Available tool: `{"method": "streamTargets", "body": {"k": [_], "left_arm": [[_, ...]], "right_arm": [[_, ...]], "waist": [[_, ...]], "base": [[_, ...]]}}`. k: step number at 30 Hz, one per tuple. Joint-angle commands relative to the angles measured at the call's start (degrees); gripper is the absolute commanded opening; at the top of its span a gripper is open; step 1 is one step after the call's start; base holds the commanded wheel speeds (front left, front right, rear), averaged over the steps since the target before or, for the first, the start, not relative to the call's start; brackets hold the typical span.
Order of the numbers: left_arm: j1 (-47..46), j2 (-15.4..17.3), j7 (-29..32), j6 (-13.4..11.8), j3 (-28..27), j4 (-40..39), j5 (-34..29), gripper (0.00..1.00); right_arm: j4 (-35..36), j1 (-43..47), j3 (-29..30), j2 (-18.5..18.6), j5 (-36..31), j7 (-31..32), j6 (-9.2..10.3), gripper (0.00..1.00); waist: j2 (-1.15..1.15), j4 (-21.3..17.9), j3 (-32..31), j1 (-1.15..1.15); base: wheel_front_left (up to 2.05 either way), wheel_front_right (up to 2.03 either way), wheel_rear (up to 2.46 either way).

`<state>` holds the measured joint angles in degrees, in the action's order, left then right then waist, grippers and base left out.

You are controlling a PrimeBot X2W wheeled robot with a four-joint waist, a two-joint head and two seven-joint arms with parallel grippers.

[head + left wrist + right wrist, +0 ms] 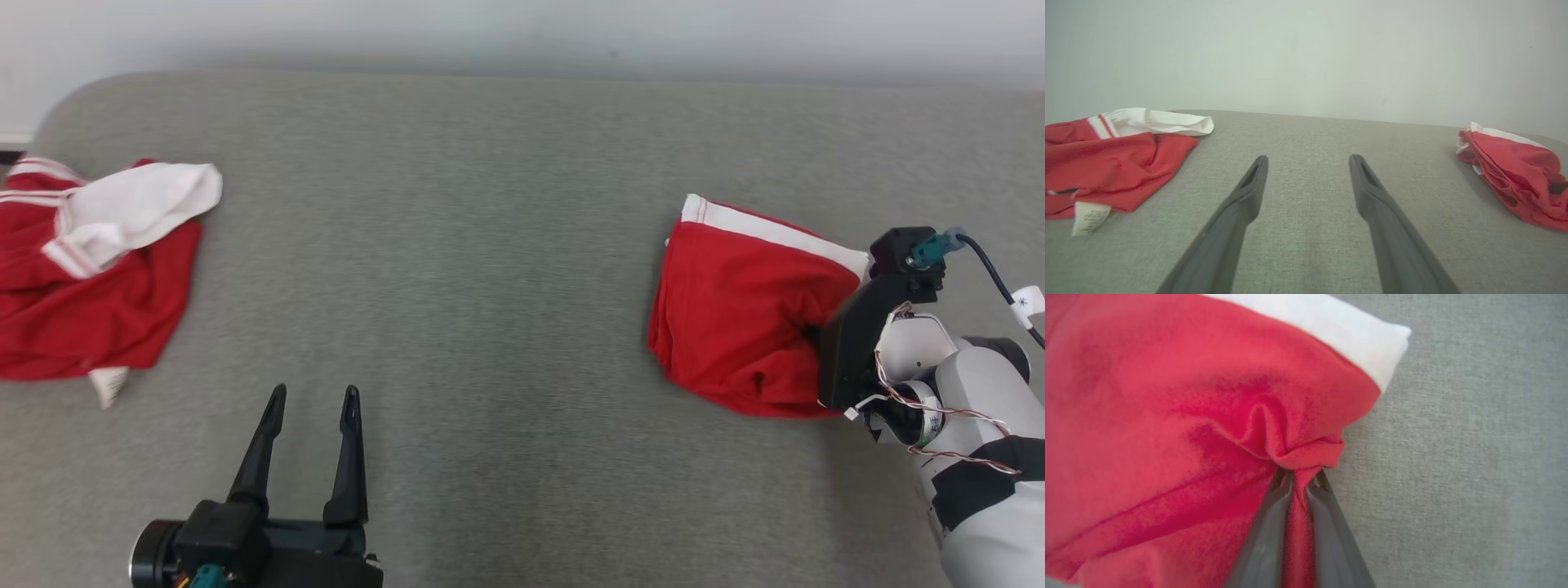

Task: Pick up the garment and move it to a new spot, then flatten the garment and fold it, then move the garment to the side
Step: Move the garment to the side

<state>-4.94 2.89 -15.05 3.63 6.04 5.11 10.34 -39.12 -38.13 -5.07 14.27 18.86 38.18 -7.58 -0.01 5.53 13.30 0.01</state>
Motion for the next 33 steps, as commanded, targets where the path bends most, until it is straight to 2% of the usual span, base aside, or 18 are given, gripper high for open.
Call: {"method": "streamTargets", "body": {"k": [1, 10, 18, 25, 33], "left_arm": [[-1.1, 0.0, -0.2, 0.4, 0.1, -0.4, -0.7, 1.00], [-4.4, 0.6, -0.2, 2.4, 0.8, -3.8, -4.4, 1.00], [-7.2, 3.0, -0.2, 3.4, 4.3, -6.9, -6.5, 1.00], [-8.6, 4.8, -0.2, 3.7, 7.2, -8.8, -7.3, 1.00], [-9.5, 6.7, -0.2, 3.9, 8.9, -10.2, -7.4, 1.00]], "right_arm": [[0.7, 1.0, -1.4, 1.5, 0.7, 0.4, 0.17, 0.00], [5.3, -1.3, -11.1, 7.6, 0.7, -4.2, 0.17, 0.00], [3.4, -5.7, -17.3, 12.9, -0.1, -13.4, 0.17, 0.00], [-0.5, -9.9, -19.3, 15.9, -1.4, -21.6, 0.17, 0.00], [-3.4, -13.1, -21.5, 19.7, -0.4, -31.7, 0.17, 0.00]], "waist": [[0.01, -6.1, 1.5, -0.01], [0.01, -17.8, 6.7, -0.01], [0.01, -24.7, 12.1, -0.01], [0.01, -26.9, 15.9, -0.01], [0.01, -26.4, 19.2, -0.01]], "base": [[0.00, 0.00, 0.00], [0.00, 0.00, 0.00], [0.00, 0.00, 0.00], [0.00, 0.00, 0.00], [0.00, 0.00, 0.00]]}}
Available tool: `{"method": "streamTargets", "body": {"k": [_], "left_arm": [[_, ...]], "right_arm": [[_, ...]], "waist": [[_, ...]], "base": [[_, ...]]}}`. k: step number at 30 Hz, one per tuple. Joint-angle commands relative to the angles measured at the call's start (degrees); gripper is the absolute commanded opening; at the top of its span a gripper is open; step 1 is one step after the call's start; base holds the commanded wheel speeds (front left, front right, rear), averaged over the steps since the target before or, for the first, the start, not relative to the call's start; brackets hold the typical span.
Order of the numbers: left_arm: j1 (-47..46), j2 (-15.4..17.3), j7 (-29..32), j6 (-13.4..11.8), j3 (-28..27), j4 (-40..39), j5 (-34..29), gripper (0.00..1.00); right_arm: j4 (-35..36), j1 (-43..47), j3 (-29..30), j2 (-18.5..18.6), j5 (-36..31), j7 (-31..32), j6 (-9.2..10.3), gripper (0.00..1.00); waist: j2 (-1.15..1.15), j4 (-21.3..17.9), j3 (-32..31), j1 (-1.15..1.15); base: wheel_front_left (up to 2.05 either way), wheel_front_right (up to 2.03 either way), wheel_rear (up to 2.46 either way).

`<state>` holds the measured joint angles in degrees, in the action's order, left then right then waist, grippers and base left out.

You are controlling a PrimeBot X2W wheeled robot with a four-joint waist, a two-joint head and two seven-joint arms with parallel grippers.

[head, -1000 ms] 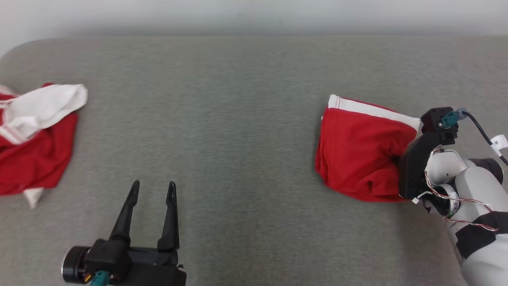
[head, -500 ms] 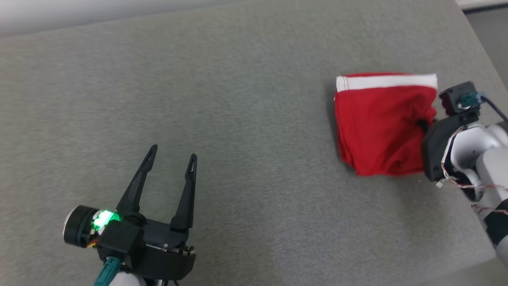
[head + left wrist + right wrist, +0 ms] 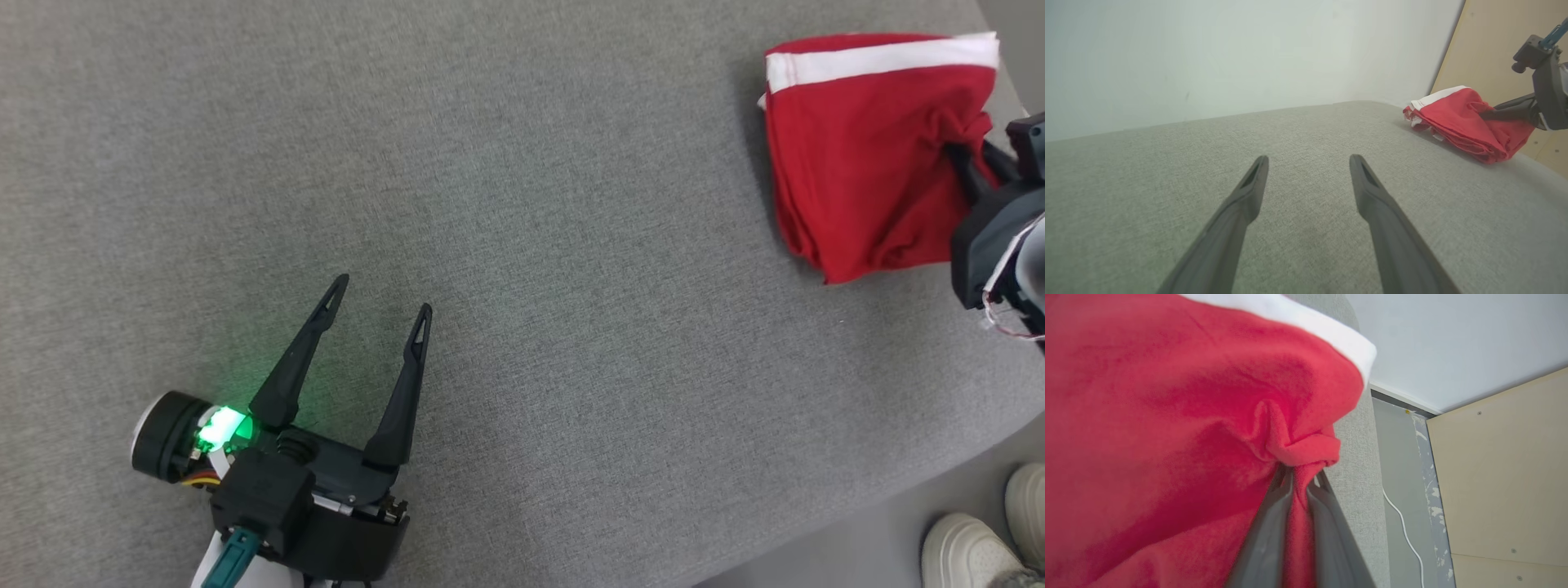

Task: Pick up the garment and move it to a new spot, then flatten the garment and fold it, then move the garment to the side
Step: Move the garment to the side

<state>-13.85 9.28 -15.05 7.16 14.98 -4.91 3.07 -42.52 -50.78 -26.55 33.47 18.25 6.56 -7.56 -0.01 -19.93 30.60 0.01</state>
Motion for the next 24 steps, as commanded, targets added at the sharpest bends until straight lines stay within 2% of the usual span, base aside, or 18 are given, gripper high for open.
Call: {"method": "streamTargets", "body": {"k": [1, 12, 19, 24], "left_arm": [[-0.7, 0.4, -0.2, 0.4, 0.0, -0.3, -0.1, 1.00], [-1.1, 0.8, -0.1, 0.1, 0.2, 0.1, 0.3, 1.00], [-1.2, 0.5, -0.1, -0.1, -0.2, 0.4, 0.8, 1.00], [-1.1, 0.1, -0.1, 0.0, 0.2, 0.8, 1.0, 1.00]], "right_arm": [[-0.2, -0.8, -0.4, 1.0, 0.2, -1.2, 0.16, 0.00], [-1.3, -3.4, -6.1, 4.8, 2.7, -8.3, 0.15, 0.00], [-3.2, -5.4, -6.0, 6.9, -1.0, -11.7, 0.15, 0.00], [-4.3, -5.9, -4.5, 6.0, -3.4, -13.0, 0.15, 0.00]], "waist": [[0.01, -0.9, 2.2, -0.01], [0.01, 0.2, 3.5, -0.01], [0.01, 0.3, 3.3, -0.01], [0.01, 0.0, 2.9, -0.01]], "base": [[0.00, 0.00, 0.00], [0.00, 0.00, 0.00], [0.00, 0.00, 0.00], [0.00, 0.00, 0.00]]}}
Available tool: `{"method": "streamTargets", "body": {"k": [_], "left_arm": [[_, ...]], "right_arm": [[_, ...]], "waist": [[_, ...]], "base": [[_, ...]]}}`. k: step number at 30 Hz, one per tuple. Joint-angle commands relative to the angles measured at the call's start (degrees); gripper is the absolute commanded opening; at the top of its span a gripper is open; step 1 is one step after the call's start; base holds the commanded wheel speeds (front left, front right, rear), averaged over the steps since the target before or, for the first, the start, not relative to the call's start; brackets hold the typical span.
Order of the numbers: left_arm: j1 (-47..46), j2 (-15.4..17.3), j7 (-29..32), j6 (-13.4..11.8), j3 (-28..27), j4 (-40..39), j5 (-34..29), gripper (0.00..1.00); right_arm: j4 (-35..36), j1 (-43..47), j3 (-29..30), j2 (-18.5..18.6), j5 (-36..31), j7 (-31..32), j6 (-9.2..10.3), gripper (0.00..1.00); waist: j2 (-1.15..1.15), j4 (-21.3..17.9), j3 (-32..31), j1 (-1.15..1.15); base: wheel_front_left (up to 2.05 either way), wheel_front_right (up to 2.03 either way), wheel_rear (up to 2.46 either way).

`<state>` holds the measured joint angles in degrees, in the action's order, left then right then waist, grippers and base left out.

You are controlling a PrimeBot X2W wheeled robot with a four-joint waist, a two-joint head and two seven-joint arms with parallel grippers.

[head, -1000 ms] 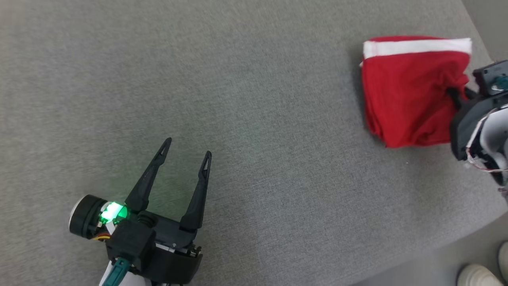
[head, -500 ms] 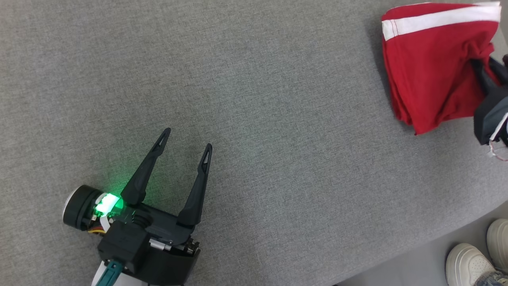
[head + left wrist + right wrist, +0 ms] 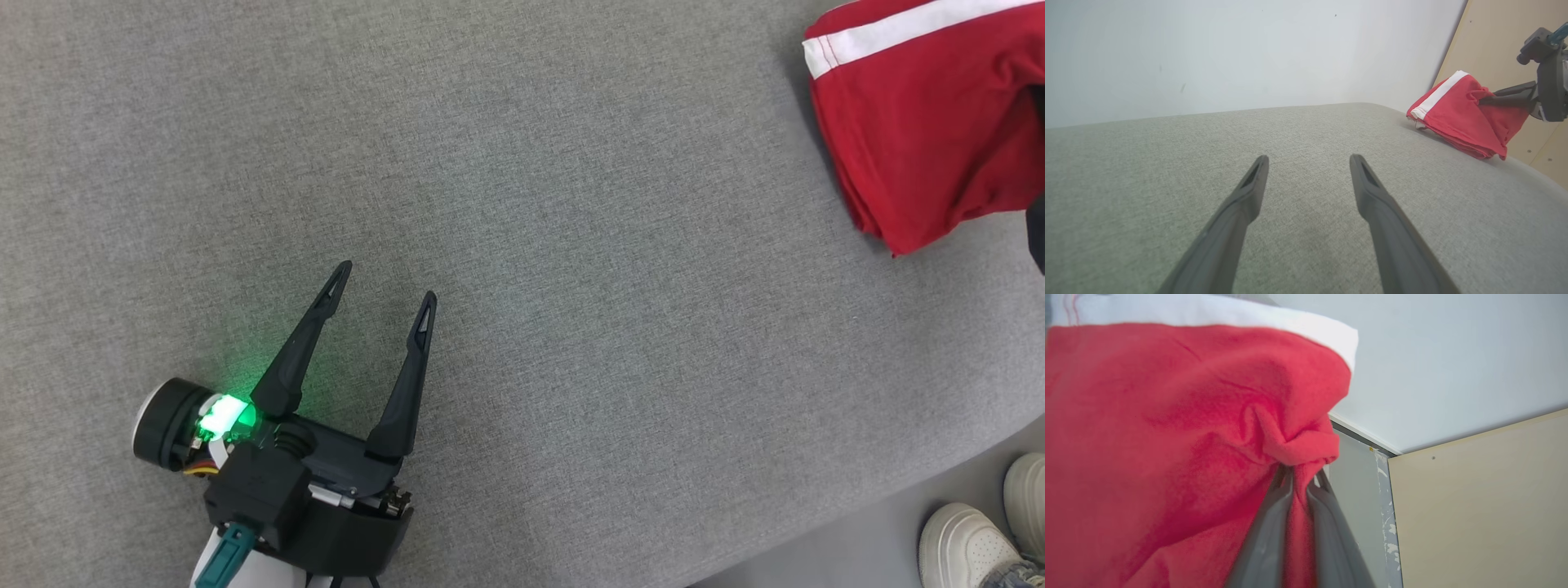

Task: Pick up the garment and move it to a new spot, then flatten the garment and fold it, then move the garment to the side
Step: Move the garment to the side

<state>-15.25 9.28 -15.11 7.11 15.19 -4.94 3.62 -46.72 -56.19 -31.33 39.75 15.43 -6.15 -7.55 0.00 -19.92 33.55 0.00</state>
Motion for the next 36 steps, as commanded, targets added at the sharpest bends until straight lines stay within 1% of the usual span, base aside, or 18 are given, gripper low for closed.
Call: {"method": "streamTargets", "body": {"k": [1, 2, 3, 4, 5, 6, 14, 21, 25, 29, 30, 31, 36], "left_arm": [[0.3, 0.0, -0.1, 0.0, 0.1, 0.9, 0.5, 1.00], [0.3, 0.0, -0.1, 0.0, 0.2, 0.9, 0.5, 1.00], [0.3, -0.1, -0.1, 0.0, 0.2, 1.0, 0.6, 1.00], [0.3, 0.0, -0.1, 0.0, 0.2, 1.1, 0.7, 1.00], [0.3, 0.0, -0.1, 0.0, 0.2, 1.1, 0.7, 1.00], [0.3, 0.0, -0.1, 0.1, 0.2, 1.2, 0.8, 1.00], [0.8, -1.1, -0.1, 0.0, 0.0, 1.6, 1.4, 1.00], [3.0, -2.7, -0.1, -0.5, -1.3, 2.9, 2.4, 1.00], [5.1, -3.6, -0.1, -1.1, -3.2, 4.3, 3.1, 1.00], [8.2, -4.3, -0.1, -2.2, -6.0, 6.2, 4.0, 1.00], [8.8, -4.6, -0.1, -2.5, -6.8, 6.3, 4.5, 1.00], [9.1, -4.8, -0.1, -2.8, -7.7, 6.6, 4.9, 1.00], [11.6, -5.8, -0.1, -3.7, -11.0, 9.1, 5.9, 1.00]], "right_arm": [[-0.2, -0.5, 0.8, -0.5, -1.0, -0.7, 0.14, 0.00], [-0.3, -0.5, 1.3, -0.8, -1.4, -1.2, 0.14, 0.12], [-0.3, -0.4, 1.6, -1.1, -1.7, -1.8, 0.14, 0.43], [-0.4, -0.3, 2.0, -1.4, -2.2, -2.2, 0.14, 0.50], [-0.4, -0.3, 2.0, -1.4, -2.2, -2.2, 0.14, 0.50], [-0.9, 0.0, 2.6, -1.7, -2.5, -2.2, 0.14, 1.00], [-2.2, 2.7, 6.7, -3.5, -4.0, -4.0, 0.14, 1.00], [0.0, 7.9, 9.4, -5.9, -2.4, -5.7, 0.14, 1.00], [2.7, 12.9, 11.0, -7.8, 0.5, -6.7, 0.14, 1.00], [6.0, 18.3, 13.2, -9.8, 4.1, -7.6, 0.14, 1.00], [6.8, 19.7, 13.8, -9.7, 4.6, -7.5, 0.14, 1.00], [7.5, 21.0, 14.6, -9.7, 4.9, -7.6, 0.14, 1.00], [9.9, 28.8, 19.8, -12.0, 6.4, -8.1, 0.14, 1.00]], "waist": [[0.00, 0.0, -0.2, 0.00], [0.00, 0.0, -0.2, 0.00], [0.00, 0.0, -0.3, 0.00], [0.00, 0.1, -0.5, 0.00], [0.00, 0.1, -0.5, 0.00], [0.00, 0.1, -0.7, 0.00], [0.00, 1.7, -4.1, 0.00], [0.00, 3.9, -10.3, 0.00], [0.00, 5.4, -14.8, 0.00], [0.00, 6.8, -19.7, 0.00], [0.00, 7.2, -20.6, 0.00], [0.00, 7.7, -21.1, 0.00], [0.00, 10.1, -25.9, 0.00]], "base": [[0.00, 0.00, 0.00], [0.00, 0.00, 0.00], [0.00, 0.00, 0.00], [0.00, 0.00, 0.00], [0.00, 0.00, 0.00], [0.00, 0.00, 0.00], [0.00, 0.00, 0.00], [0.00, 0.00, 0.00], [0.00, 0.00, 0.00], [0.00, 0.00, 0.00], [0.00, 0.00, 0.00], [0.00, 0.00, 0.00], [0.00, 0.00, 0.00]]}}
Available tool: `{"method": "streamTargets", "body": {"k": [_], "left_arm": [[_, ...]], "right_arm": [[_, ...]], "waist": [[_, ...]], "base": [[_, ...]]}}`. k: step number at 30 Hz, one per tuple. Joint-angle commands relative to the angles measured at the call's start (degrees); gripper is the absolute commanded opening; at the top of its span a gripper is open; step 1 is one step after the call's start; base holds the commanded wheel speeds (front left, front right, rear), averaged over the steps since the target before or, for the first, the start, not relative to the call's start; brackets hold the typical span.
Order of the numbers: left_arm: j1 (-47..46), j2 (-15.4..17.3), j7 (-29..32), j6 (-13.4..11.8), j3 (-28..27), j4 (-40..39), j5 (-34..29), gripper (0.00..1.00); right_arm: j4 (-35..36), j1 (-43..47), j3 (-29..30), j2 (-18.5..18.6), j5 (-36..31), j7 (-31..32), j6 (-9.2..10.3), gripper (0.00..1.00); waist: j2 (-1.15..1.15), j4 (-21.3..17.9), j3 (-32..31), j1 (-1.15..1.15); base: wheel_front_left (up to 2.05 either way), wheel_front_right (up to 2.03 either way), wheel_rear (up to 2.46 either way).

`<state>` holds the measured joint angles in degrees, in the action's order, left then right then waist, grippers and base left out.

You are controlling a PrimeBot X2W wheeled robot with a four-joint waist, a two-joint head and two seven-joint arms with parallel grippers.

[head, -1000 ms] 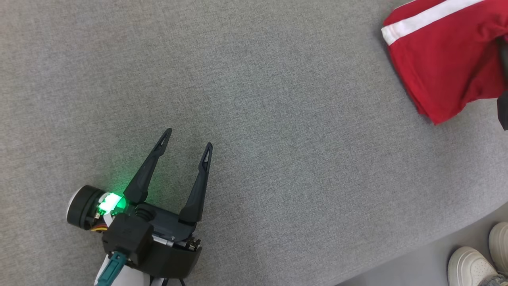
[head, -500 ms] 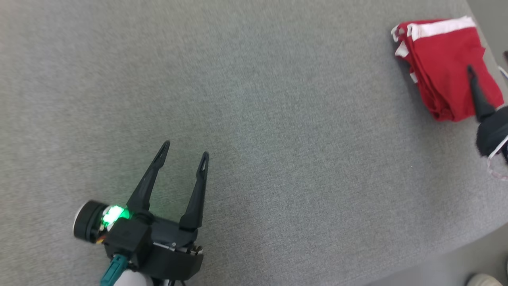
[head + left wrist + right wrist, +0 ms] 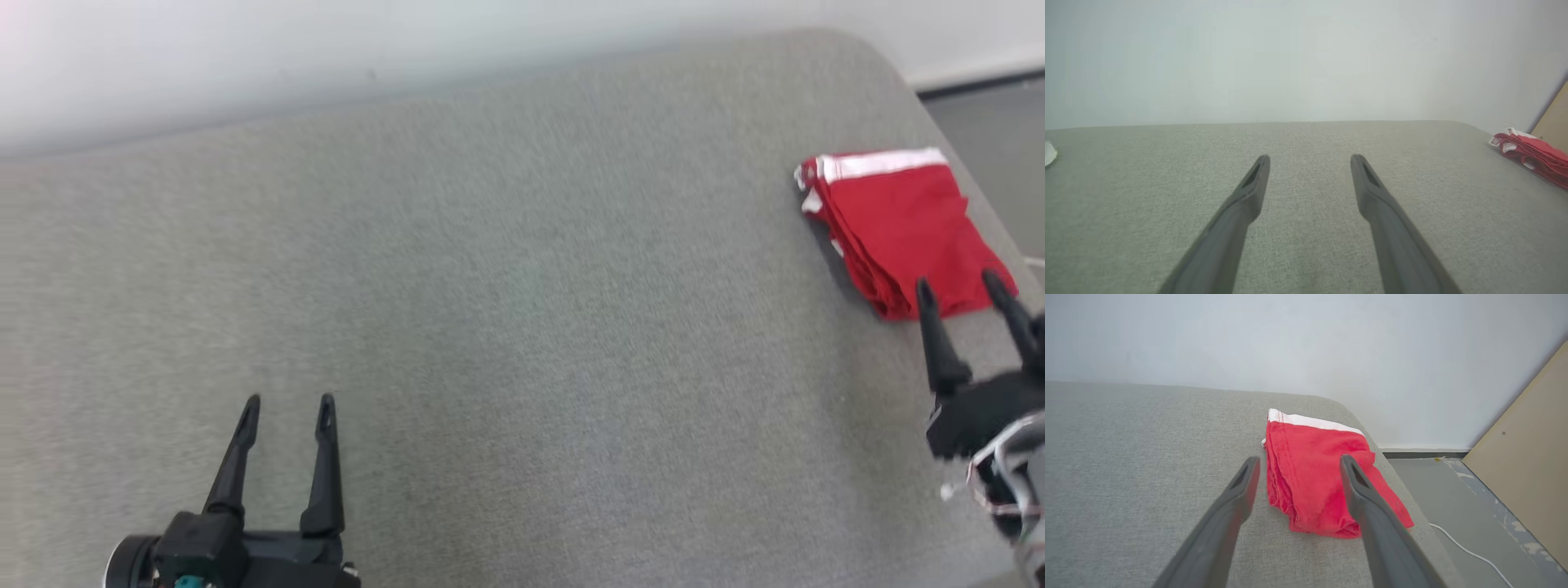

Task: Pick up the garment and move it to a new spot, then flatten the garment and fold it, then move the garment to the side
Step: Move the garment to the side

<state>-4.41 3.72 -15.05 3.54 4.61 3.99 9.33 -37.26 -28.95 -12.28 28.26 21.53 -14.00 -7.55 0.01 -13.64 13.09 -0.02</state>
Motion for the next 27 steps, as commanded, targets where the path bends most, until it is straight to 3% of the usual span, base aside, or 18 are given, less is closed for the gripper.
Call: {"method": "streamTargets", "body": {"k": [1, 11, 27], "left_arm": [[1.1, -0.4, -0.2, -0.4, -1.0, 0.7, 0.3, 1.00], [4.1, -0.9, -0.2, -1.3, -4.6, 5.3, -0.1, 1.00], [8.4, -0.8, -0.2, -0.8, -7.3, 6.5, 0.7, 1.00]], "right_arm": [[1.1, 3.1, 1.6, -1.2, 0.1, -0.4, 0.14, 1.00], [6.5, 16.4, 5.3, -7.0, -3.4, -0.9, 0.14, 1.00], [16.2, 21.8, 2.0, -11.7, -7.7, -0.9, 0.14, 1.00]], "waist": [[-0.01, 4.2, -6.1, 0.02], [-0.01, 7.3, -12.4, 0.02], [-0.01, 10.0, -15.8, 0.02]], "base": [[0.00, 0.00, 0.00], [0.00, 0.00, 0.00], [0.00, 0.00, 0.00]]}}
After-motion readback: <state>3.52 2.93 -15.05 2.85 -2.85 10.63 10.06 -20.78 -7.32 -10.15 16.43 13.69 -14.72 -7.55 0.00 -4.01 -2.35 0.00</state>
